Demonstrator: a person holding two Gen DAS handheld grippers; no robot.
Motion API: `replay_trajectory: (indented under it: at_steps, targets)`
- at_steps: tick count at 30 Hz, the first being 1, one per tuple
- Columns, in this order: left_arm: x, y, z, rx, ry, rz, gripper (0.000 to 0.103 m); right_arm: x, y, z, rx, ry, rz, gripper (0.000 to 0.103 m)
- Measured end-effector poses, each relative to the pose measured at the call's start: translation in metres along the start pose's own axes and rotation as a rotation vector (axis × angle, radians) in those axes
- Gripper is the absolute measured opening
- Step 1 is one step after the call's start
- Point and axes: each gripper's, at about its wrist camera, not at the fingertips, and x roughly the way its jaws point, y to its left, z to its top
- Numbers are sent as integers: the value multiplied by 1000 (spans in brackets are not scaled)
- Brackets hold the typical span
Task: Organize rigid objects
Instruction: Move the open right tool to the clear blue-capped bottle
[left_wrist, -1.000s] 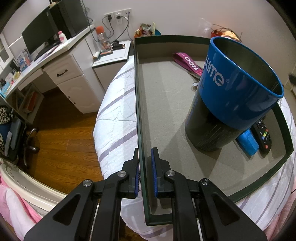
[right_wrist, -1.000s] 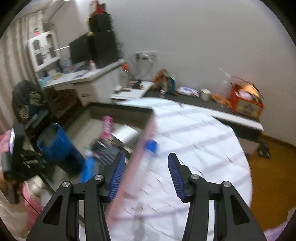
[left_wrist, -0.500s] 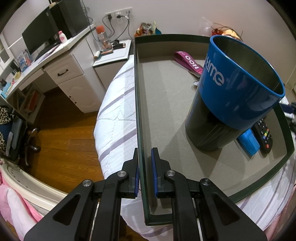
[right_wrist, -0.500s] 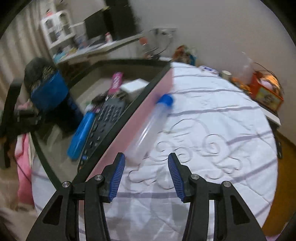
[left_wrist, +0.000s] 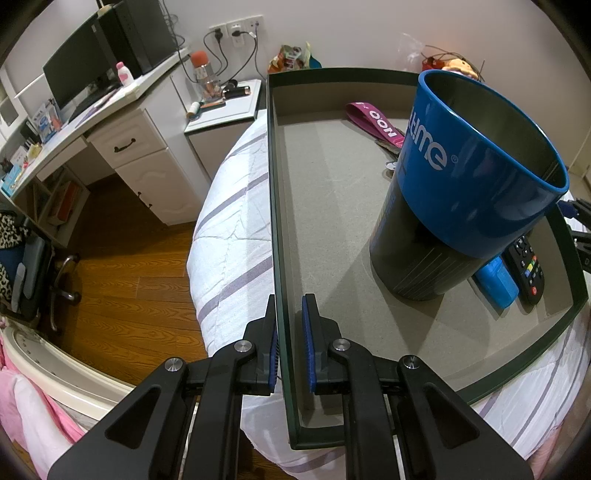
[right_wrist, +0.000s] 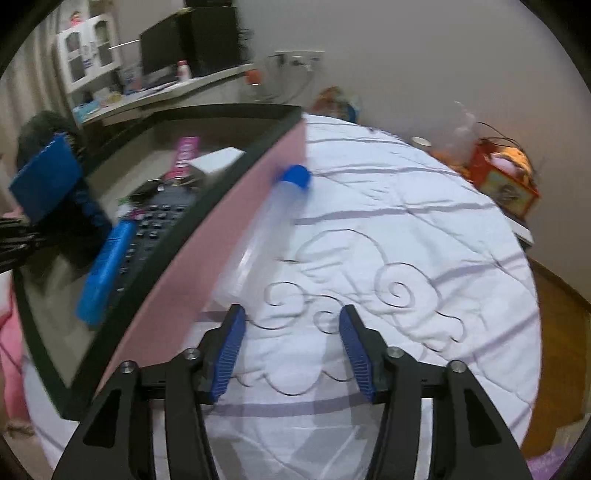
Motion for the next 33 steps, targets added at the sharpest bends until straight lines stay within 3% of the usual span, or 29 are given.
replay_trajectory:
  at_steps: [3, 7, 14, 19, 27, 33]
  targets:
    - [0, 0, 0, 0, 1, 1, 10, -6, 4, -3, -3, -6, -15, 59]
    - [0, 0, 0, 0, 2, 2, 9, -13, 13, -3, -30, -18, -19, 73]
    - [1, 1, 1, 1, 2, 3, 9, -8, 6, 2, -19, -39, -10, 74]
    - [1, 1, 1, 2, 2, 3, 9, -10, -2, 6, 46, -78, 74, 74]
    - [1, 1, 1, 2, 3, 4, 9, 2, -7, 18, 100, -70, 155, 74]
    - [1, 1, 1, 2, 2, 3, 9, 13, -12, 21, 118, -42, 96, 75]
